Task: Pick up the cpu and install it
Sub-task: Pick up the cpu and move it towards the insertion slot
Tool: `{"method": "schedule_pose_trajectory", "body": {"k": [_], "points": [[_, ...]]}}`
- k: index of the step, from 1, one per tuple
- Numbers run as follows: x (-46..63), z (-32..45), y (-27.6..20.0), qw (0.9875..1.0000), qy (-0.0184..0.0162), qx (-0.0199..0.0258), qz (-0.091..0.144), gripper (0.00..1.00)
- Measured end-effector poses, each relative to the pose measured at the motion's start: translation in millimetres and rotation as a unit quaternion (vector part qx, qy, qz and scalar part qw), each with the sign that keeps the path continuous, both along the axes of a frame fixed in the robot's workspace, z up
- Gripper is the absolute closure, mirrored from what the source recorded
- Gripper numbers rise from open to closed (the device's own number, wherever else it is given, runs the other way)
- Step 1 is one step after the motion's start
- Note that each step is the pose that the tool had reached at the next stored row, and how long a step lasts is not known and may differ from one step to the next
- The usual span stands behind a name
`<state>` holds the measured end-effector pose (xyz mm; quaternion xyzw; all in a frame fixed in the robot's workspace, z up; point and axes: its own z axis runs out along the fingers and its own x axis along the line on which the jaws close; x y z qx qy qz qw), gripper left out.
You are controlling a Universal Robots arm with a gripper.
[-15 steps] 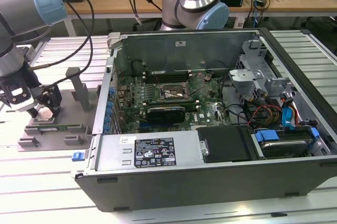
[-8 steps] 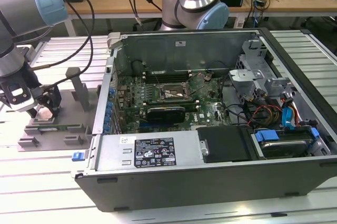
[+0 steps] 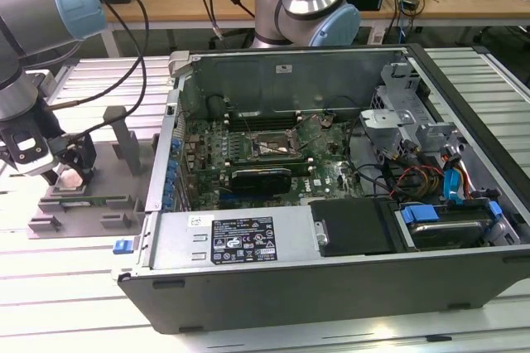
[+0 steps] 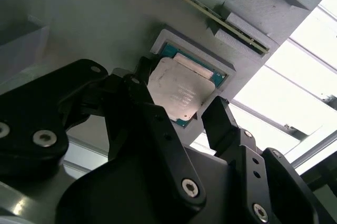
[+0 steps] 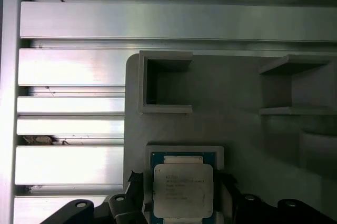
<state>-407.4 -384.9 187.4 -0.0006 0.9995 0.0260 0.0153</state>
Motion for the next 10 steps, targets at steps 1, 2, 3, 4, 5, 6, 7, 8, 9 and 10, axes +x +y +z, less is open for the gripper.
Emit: {"method": "schedule_pose_trajectory", "body": {"k": [1,2,3,4,5,6,7,8,9,10], "points": [[0.0,0.0,0.0,1.0,0.0,0.0,0.0,0.34],[0.0,0.1,0.0,1.0,0.0,0.0,0.0,0.34],[0.0,0.1,0.0,1.0,0.0001,0.0,0.0,0.34],[0.0,0.1,0.0,1.0,0.0,0.0,0.0,0.34],[0.0,0.1,0.0,1.0,0.0,0.0,0.0,0.34],[0.0,0.1,0.0,1.0,0.0,0.0,0.0,0.34],[0.0,0.2,0.0,1.0,0.0,0.0,0.0,0.35],[0.0,0.3,0.0,1.0,0.0001,-0.0001,0.0,0.42],[0.0,0.3,0.0,1.0,0.0001,-0.0001,0.0,0.45],[0.0,0.3,0.0,1.0,0.0001,-0.0001,0.0,0.45]]}}
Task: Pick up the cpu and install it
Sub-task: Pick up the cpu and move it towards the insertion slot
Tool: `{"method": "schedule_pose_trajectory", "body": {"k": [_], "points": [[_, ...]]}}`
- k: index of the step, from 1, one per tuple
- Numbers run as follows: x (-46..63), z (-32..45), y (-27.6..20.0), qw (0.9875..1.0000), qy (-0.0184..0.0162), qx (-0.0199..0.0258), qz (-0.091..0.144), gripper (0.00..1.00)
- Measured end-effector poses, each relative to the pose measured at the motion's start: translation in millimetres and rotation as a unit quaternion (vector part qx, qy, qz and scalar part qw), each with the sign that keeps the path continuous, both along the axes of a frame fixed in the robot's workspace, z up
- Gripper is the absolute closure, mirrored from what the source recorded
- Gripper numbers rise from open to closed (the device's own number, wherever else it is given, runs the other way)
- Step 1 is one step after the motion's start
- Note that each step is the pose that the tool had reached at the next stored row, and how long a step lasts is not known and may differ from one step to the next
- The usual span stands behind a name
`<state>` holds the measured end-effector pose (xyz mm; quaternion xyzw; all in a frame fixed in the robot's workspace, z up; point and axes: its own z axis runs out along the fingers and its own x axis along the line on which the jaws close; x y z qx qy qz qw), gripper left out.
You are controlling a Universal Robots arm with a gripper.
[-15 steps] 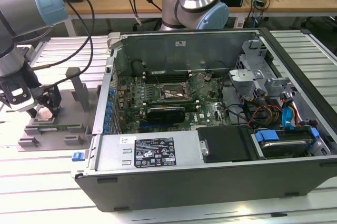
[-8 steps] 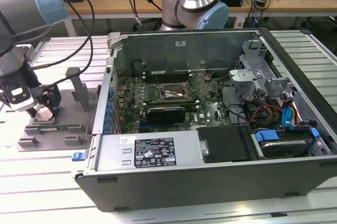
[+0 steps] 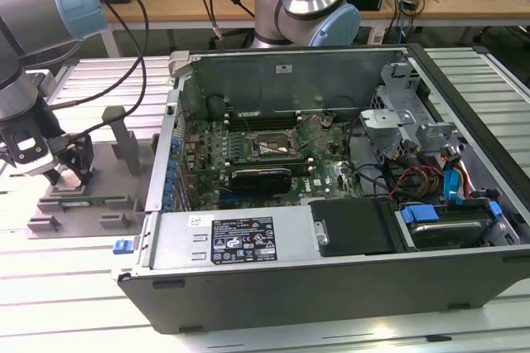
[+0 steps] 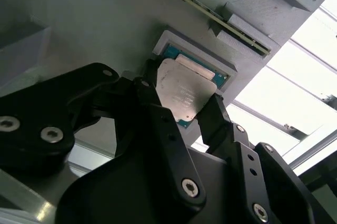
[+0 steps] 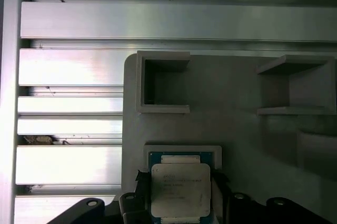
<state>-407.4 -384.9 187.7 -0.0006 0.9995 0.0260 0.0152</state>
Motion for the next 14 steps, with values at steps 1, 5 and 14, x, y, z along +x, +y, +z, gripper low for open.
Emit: {"method": "schedule_pose_trajectory", "body": {"k": [1,5,14], "points": [[0.0,0.0,0.0,1.0,0.0,0.0,0.0,0.45],[0.0,0.3,0.0,1.0,0.0,0.0,0.0,0.45],[0.0,0.9,0.0,1.0,0.0,0.0,0.0,0.45]]}}
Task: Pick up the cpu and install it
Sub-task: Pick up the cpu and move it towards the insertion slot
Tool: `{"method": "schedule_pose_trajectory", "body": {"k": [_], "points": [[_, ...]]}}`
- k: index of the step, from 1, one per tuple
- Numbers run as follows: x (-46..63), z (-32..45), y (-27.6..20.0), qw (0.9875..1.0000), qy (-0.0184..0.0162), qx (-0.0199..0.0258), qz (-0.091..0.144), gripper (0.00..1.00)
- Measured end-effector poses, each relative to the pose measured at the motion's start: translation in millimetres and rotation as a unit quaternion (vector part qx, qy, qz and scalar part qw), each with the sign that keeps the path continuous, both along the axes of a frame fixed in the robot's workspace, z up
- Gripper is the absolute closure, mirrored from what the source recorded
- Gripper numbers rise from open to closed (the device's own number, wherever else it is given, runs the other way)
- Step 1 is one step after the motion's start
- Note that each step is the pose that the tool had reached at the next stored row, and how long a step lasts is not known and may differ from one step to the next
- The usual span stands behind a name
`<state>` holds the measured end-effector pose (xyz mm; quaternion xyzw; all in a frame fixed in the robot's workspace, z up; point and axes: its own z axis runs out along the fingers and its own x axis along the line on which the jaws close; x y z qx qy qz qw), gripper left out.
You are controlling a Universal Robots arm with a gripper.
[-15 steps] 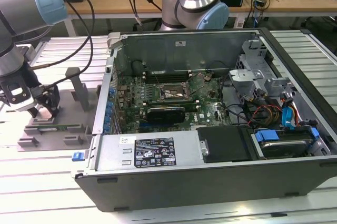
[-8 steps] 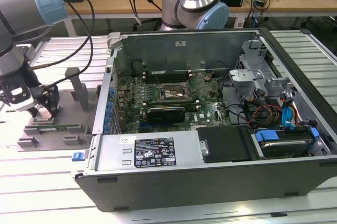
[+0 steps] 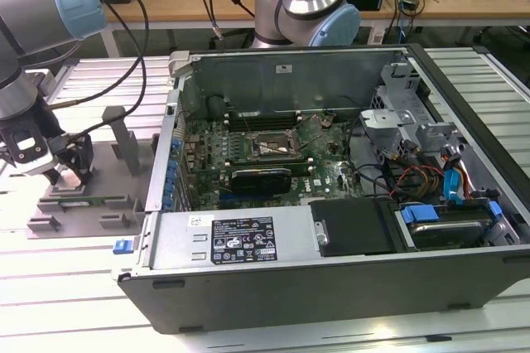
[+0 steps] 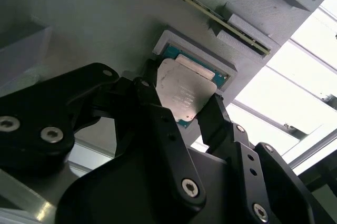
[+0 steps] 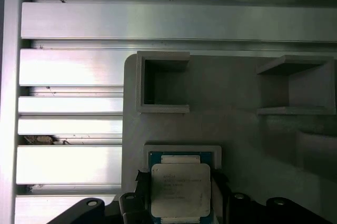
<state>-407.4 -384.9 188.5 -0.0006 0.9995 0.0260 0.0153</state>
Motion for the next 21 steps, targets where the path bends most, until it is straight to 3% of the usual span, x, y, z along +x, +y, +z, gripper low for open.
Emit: {"method": "schedule_pose_trajectory", "body": {"k": [9,14,21], "points": [[0.0,3.1,0.0,1.0,0.0001,-0.0001,0.0,0.45],[0.0,10.2,0.0,1.0,0.0,-0.0001,0.0,0.45],[0.0,28.4,0.0,1.0,0.0,-0.0001,0.0,0.45]]}}
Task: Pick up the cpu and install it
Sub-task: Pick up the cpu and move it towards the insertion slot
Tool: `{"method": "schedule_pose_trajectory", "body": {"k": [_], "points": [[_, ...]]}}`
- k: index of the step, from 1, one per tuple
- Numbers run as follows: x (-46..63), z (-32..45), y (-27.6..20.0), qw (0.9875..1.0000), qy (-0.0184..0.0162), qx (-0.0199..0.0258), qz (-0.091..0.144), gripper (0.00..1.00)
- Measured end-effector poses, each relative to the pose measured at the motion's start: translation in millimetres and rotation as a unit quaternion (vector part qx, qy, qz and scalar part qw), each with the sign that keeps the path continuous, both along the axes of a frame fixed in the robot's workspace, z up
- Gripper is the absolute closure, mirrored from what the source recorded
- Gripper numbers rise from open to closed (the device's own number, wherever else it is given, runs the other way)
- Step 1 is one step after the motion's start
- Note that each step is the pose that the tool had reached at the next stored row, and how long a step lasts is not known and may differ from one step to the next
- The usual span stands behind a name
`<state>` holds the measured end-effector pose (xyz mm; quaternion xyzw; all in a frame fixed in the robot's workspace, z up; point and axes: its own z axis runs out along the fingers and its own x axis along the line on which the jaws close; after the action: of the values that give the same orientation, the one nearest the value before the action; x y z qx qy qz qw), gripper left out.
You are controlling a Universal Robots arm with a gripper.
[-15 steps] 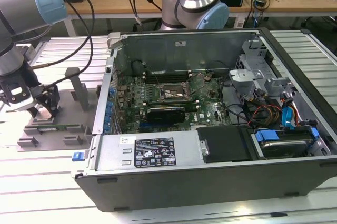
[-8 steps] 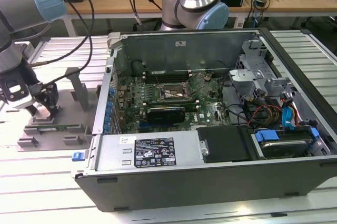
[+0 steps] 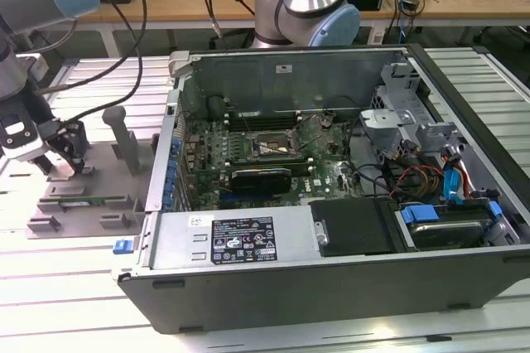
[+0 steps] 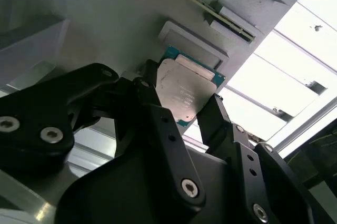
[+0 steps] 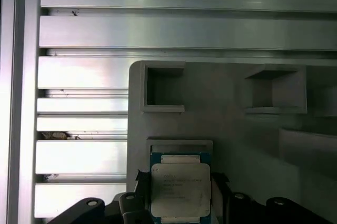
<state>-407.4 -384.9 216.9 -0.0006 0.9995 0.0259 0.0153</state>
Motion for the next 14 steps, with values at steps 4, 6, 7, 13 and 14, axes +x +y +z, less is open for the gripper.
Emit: {"method": "schedule_pose_trajectory", "body": {"k": [4,6,7,13,14], "points": [[0.0,7.6,0.0,1.0,0.0,0.0,0.0,0.45],[0.0,10.1,0.0,1.0,0.0,0.0,0.0,0.45],[0.0,11.1,0.0,1.0,0.0,0.0,0.0,0.45],[0.1,19.2,0.1,1.0,0.0,0.0,0.0,0.45],[0.1,20.8,0.2,1.0,0.0,0.0,0.0,0.45]]}}
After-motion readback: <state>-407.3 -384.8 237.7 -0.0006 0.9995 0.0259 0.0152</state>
